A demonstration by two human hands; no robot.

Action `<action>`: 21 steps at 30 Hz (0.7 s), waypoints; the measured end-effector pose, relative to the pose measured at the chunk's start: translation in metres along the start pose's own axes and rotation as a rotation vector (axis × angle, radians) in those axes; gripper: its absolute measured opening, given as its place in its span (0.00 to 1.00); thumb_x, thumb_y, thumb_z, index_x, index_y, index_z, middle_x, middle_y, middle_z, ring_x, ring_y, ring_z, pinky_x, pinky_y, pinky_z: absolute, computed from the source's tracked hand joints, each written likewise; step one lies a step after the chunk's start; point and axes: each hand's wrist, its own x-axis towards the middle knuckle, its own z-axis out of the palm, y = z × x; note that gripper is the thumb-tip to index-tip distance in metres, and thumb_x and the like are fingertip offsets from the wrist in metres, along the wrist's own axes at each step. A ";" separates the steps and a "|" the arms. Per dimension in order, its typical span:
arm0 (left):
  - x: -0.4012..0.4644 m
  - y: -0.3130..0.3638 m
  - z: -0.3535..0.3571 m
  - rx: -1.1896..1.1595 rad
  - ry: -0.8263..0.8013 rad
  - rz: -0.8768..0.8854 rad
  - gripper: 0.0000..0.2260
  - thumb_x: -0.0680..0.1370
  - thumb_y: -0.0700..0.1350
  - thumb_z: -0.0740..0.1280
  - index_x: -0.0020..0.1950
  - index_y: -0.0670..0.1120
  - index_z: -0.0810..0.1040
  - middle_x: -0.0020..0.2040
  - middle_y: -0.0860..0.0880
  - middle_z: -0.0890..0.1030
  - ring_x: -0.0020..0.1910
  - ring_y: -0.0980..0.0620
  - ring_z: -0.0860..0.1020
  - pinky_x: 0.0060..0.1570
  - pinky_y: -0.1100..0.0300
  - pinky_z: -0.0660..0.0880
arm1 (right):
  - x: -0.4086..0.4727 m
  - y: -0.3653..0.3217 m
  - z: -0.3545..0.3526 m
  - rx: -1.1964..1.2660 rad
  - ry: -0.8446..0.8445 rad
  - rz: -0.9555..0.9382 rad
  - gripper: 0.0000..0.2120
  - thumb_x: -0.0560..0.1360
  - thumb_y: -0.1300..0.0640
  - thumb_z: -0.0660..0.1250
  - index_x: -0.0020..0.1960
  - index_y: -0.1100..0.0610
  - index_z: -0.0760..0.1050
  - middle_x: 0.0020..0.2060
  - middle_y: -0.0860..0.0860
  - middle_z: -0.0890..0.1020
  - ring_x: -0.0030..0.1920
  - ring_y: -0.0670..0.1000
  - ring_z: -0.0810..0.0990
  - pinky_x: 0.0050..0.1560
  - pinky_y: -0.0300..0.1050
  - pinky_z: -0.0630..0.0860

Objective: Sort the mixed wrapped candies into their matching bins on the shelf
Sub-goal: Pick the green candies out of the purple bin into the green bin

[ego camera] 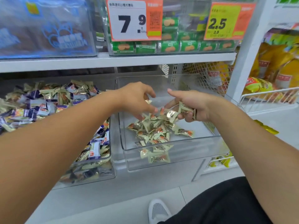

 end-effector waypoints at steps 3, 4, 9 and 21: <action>-0.007 -0.002 -0.007 0.200 0.044 0.106 0.29 0.73 0.51 0.75 0.72 0.53 0.69 0.69 0.50 0.73 0.60 0.50 0.79 0.60 0.51 0.77 | 0.000 -0.001 0.003 0.010 0.021 -0.044 0.26 0.81 0.39 0.58 0.58 0.61 0.79 0.53 0.60 0.85 0.33 0.51 0.77 0.26 0.38 0.70; -0.011 -0.002 -0.011 0.211 0.067 0.145 0.28 0.74 0.50 0.74 0.72 0.54 0.70 0.69 0.51 0.74 0.63 0.51 0.77 0.64 0.51 0.74 | 0.000 -0.002 0.004 0.020 0.011 -0.056 0.26 0.82 0.39 0.57 0.58 0.61 0.80 0.54 0.59 0.84 0.37 0.54 0.80 0.33 0.42 0.75; -0.057 -0.016 -0.036 0.172 0.289 0.324 0.13 0.77 0.48 0.71 0.61 0.54 0.80 0.56 0.58 0.82 0.55 0.64 0.79 0.60 0.58 0.77 | -0.015 -0.012 0.019 -0.298 0.094 -0.304 0.15 0.82 0.45 0.60 0.55 0.51 0.83 0.54 0.45 0.84 0.56 0.45 0.81 0.60 0.49 0.73; -0.144 -0.154 -0.052 0.426 0.213 0.067 0.23 0.71 0.63 0.72 0.65 0.58 0.77 0.60 0.60 0.79 0.56 0.59 0.76 0.59 0.57 0.74 | -0.048 -0.069 0.185 -1.179 0.098 -0.933 0.12 0.74 0.63 0.67 0.56 0.54 0.79 0.48 0.53 0.82 0.49 0.56 0.80 0.49 0.54 0.79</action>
